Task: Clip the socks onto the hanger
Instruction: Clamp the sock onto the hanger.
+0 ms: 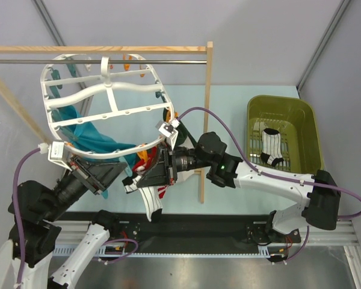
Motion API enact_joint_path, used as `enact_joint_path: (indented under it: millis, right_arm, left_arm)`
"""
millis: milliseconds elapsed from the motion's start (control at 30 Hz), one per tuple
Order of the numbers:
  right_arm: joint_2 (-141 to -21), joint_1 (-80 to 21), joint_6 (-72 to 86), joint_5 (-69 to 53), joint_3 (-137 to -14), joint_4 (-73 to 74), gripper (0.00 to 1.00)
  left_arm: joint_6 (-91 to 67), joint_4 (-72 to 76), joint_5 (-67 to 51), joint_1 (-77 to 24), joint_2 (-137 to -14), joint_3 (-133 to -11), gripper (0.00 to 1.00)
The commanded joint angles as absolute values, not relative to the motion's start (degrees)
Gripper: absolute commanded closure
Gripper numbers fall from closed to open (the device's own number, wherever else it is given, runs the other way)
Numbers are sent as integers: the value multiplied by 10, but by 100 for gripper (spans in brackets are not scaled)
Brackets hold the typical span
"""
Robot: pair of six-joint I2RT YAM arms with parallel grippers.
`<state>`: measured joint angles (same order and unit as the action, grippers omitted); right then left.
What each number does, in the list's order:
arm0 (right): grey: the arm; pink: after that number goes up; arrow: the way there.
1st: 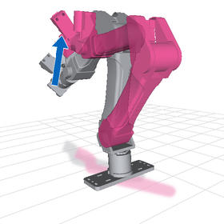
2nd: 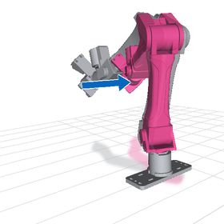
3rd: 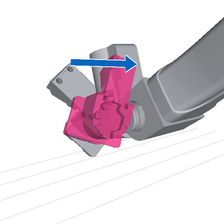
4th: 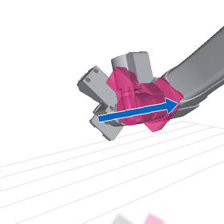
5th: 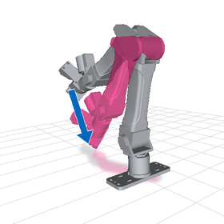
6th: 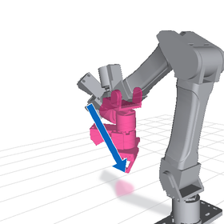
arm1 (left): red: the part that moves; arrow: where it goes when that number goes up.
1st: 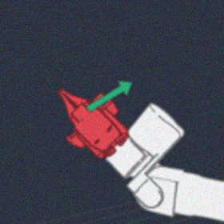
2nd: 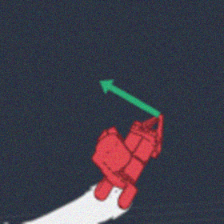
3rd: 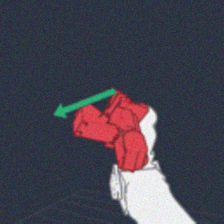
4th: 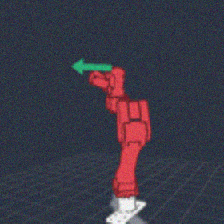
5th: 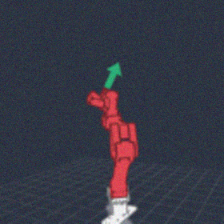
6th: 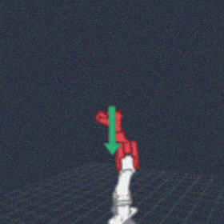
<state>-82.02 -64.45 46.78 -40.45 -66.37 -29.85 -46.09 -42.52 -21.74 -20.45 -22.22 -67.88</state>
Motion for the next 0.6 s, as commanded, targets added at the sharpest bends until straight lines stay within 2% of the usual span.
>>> enact_joint_path:
  millis: [0, 200, 367, 567]
  right_arm:
    - [-834, -650, 508, -405, -693, -351, 100]
    - [-846, -647, 523, -391, -689, -372, 100]
    - [-840, -633, 469, -371, -686, -309, 100]
    - [-839, -617, 480, -372, -673, -342, 100]
  left_arm:
    - [-468, -410, -295, -209, -221, -665, 100]
    - [-469, -407, -299, -209, -218, -664, 100]
    - [-475, -405, -304, -209, -217, -667, 100]
    - [-478, -404, -306, -208, -216, -664, 100]
